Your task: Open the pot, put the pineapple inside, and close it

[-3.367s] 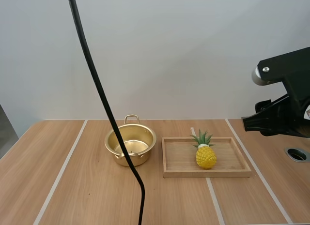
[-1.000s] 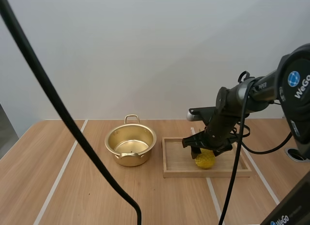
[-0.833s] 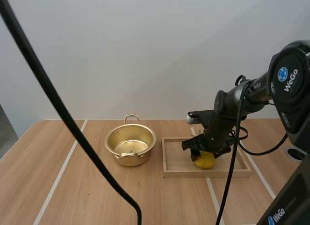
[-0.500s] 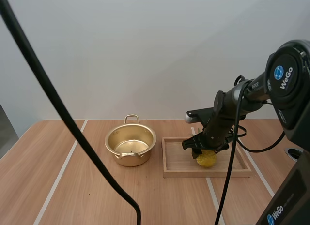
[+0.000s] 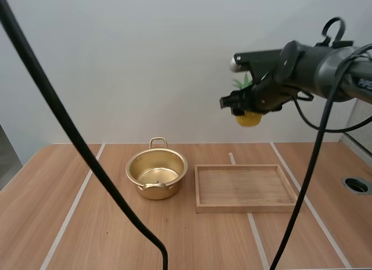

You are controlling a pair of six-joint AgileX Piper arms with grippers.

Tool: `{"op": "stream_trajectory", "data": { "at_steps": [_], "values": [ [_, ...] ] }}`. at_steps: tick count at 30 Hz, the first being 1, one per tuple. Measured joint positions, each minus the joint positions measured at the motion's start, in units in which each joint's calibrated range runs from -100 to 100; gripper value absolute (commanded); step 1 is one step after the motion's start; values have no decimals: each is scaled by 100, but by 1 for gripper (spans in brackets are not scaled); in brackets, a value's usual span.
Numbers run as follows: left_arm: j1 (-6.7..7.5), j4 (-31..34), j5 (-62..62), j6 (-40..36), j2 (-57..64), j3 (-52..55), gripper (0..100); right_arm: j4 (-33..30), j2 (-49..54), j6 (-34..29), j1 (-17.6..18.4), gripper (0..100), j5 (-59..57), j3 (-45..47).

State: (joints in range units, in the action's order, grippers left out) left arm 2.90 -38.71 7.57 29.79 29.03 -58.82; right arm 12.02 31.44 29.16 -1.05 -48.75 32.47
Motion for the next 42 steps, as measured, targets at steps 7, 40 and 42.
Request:
{"op": "stream_trajectory", "data": {
  "at_steps": [7,40,42],
  "values": [
    [0,0,109,0,0,0,0,46,1516,-9,0,0,468,-864],
    [0,0,463,103,0,0,0,4124,-840,2911,311,0,-4086,-1840],
    [0,0,497,110,0,0,0,3822,-1192,2957,460,0,-4110,-1840]
  ]
}}
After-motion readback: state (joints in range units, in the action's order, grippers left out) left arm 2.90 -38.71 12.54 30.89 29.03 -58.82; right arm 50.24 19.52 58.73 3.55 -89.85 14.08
